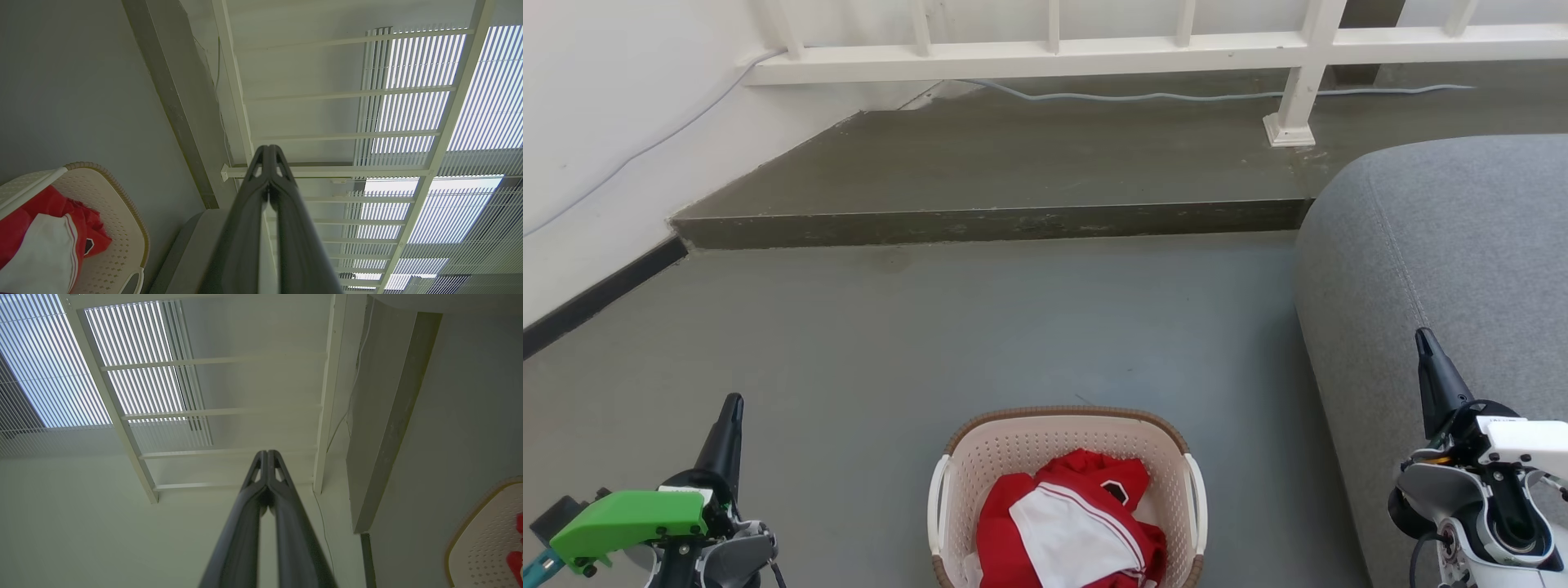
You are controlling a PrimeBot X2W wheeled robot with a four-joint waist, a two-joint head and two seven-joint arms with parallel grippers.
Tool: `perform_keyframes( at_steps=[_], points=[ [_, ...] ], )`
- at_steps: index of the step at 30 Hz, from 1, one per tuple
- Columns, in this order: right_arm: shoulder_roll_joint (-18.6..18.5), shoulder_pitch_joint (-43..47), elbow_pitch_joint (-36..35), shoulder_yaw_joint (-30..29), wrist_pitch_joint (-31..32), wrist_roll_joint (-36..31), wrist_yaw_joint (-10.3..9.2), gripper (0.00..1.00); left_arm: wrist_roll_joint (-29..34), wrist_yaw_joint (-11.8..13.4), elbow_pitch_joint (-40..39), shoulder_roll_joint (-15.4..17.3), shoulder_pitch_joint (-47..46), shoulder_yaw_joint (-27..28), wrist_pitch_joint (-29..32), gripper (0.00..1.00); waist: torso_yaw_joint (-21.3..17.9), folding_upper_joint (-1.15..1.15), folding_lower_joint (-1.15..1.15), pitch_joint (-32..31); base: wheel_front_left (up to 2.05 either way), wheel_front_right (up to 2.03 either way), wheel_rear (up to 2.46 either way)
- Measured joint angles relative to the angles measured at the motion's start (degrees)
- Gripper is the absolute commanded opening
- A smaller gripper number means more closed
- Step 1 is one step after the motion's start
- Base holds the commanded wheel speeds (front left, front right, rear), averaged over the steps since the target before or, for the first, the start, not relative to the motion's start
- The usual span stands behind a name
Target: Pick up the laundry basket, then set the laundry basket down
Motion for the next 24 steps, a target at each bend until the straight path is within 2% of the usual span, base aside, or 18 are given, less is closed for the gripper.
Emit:
perform_keyframes(
  at_steps=[24],
  points=[
    [0.01, 0.0, 0.0, 0.0, 0.0, 0.0, 0.0, 0.0, 0.0, 0.0, 0.0, 0.0, 0.0, 0.0, 0.0, 0.0, 0.0, 0.0, 0.0, 0.0, 0.0, 0.0, 0.0]
  ],
)
